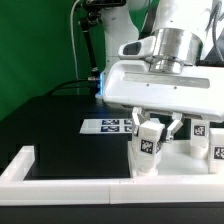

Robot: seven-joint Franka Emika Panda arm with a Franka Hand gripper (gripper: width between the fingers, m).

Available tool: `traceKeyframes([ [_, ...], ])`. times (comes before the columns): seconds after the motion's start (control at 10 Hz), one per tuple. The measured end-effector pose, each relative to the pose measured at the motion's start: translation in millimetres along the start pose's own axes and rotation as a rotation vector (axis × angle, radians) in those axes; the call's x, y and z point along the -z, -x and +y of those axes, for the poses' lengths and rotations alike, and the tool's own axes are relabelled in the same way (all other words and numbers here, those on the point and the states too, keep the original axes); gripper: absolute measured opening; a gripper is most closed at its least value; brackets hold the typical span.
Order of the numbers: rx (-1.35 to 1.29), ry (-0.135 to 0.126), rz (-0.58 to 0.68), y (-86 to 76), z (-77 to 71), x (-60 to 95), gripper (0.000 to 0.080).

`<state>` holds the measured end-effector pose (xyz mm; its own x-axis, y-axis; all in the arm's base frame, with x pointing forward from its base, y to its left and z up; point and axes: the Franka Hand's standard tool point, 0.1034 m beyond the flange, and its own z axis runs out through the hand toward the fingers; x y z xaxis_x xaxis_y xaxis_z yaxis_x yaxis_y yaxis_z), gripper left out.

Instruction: Assemble square table

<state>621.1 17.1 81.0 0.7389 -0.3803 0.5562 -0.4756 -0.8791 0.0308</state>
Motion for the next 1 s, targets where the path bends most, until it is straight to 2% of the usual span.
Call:
traceKeyframes([
  [0.1, 0.004, 0.0, 0.0, 0.0, 0.0, 0.0, 0.0474],
  [0.2, 0.007, 0.0, 0.0, 0.0, 0.0, 0.0, 0.0474],
  [0.3, 0.011, 0.0, 0.0, 0.1, -0.1, 0.0, 0.0612],
  [0.8, 0.02, -0.001, -0.001, -0.3, -0.3, 0.4, 0.0649],
  [0.9, 0.036, -0.002, -0.029, -4.8, 0.6, 6.0, 0.0649],
  [1.0, 0.026, -0.018, -0.075, -13.6, 2.3, 17.2, 0.0649],
])
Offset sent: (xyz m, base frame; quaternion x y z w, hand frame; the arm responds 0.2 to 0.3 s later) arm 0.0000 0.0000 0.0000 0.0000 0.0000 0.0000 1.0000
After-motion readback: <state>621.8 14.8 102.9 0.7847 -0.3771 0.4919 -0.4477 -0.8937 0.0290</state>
